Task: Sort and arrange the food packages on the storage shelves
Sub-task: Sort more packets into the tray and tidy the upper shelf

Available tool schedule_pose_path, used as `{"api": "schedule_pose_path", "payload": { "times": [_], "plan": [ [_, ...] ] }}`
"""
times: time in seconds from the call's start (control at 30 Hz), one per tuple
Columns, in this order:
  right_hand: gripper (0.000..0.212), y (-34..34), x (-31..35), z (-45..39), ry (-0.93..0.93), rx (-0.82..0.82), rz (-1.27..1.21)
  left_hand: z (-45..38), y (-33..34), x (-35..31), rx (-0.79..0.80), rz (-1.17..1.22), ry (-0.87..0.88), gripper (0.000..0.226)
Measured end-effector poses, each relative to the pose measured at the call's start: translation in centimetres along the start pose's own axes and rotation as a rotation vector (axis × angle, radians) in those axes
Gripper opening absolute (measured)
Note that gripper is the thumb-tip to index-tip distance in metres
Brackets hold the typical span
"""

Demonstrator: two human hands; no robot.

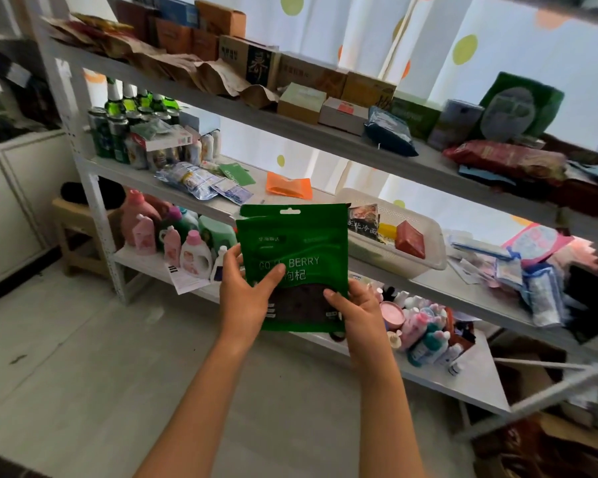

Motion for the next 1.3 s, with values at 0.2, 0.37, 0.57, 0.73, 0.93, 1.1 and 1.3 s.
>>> {"api": "schedule_pose_path", "payload": {
  "times": [0.2, 0.37, 0.57, 0.73, 0.93, 1.1, 1.3],
  "plan": [
    [0.023, -0.6, -1.4, 0.5, 0.023, -0.039, -0.001, 0.3, -0.7, -0.2, -0.067, -0.008, -0.007, 0.054],
    [0.022, 0.0, -1.5, 0.0, -0.059, -0.047, 0.026, 0.8, 0.1, 0.3, 0.04, -0.002, -0.097, 0.053],
    [0.024, 1.2, -0.6, 0.4, -0.162, 0.127, 0.115, 2.6, 3.0, -0.1, 0.237, 0.119, -0.162, 0.066],
    [0.046, 0.0, -1.2, 0.2, -0.12, 0.159, 0.264, 2.7, 5.5, 2.2, 0.224, 0.153, -0.18, 0.036],
    [0.044, -4.7, -1.3, -0.8, -0.018, -0.056, 0.266, 2.4, 8.5, 5.6, 0.195, 0.213, -0.297, 0.018],
    [0.04, -10.1, -3.3, -2.7, 0.025, -0.275, 0.211, 2.3, 11.3, 7.2, 0.313, 0.203, -0.42, 0.02],
    [0.037, -15.8, -2.9, -8.0, 0.121, -0.288, 0.112, -0.8, 17.1, 8.0, 0.335, 0.186, -0.514, 0.028]
  ]
}}
Point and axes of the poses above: each hand's wrist, its own z-axis away from the middle knuckle, its own y-axis out of the palm, x = y × z, the point moved 3 cm from there along -z, towards the middle knuckle, and after that the axes turned 1 degree about -y, right-handed, at the moved point
